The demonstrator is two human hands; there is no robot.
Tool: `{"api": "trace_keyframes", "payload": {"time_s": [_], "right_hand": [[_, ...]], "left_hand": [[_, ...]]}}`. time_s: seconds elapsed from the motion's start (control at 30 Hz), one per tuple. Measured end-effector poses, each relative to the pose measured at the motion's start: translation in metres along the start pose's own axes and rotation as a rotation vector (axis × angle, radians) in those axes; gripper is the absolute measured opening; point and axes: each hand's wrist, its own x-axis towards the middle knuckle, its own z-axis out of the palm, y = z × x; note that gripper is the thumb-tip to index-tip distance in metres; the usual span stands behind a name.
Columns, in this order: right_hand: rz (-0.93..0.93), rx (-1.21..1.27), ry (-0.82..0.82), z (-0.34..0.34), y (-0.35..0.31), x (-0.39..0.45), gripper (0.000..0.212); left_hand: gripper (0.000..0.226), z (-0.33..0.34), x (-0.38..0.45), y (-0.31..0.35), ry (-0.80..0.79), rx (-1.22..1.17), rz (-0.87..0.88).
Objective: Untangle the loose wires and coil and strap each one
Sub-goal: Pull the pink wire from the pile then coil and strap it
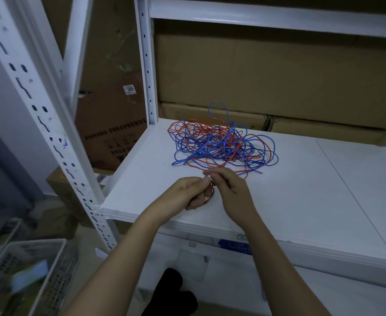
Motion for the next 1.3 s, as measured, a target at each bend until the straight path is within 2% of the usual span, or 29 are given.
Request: {"api": "trace_keyframes", "payload": {"time_s": [0.17, 0.4, 0.5, 0.6, 0.67, 0.77, 0.87, 0.97, 1.13, 1.3], "right_hand": [[0.021, 0.001, -0.032, -0.003, 0.000, -0.006, 0.024], [0.206, 0.198, -0.019, 0.002, -0.001, -0.009, 0.027], [0.171, 0.151, -0.012, 0.007, -0.001, -0.015, 0.035], [0.221, 0.228, -0.026, 0.014, -0.007, -0.019, 0.043], [0.231, 0.271, -0.042, 0.019, -0.010, -0.021, 0.038], [0.203, 0.212, -0.073, 0.020, -0.006, -0.022, 0.032], [0.187, 0.195, -0.083, 0.018, -0.003, -0.020, 0.030], [0.140, 0.193, -0.058, 0.018, -0.005, -0.016, 0.022], [0.103, 0.241, -0.120, 0.016, -0.017, -0.010, 0.030], [0.134, 0.339, -0.169, 0.014, -0.027, -0.012, 0.028]], "left_hand": [[0.042, 0.007, -0.002, -0.001, 0.051, -0.131, 0.016], [0.057, 0.013, 0.002, 0.004, 0.089, -0.422, 0.000], [0.063, 0.015, 0.000, 0.007, 0.112, -0.459, 0.003], [0.062, 0.020, -0.002, 0.008, 0.181, -0.516, 0.004], [0.055, 0.023, -0.001, 0.007, 0.208, -0.552, -0.006], [0.058, 0.026, -0.001, 0.005, 0.191, -0.461, 0.045], [0.047, 0.029, -0.003, 0.004, 0.201, -0.386, 0.079], [0.043, 0.033, -0.006, 0.004, 0.287, -0.252, 0.111], [0.032, 0.034, -0.017, 0.006, 0.395, -0.013, 0.114], [0.032, 0.026, -0.031, 0.015, 0.328, -0.097, 0.123]]}}
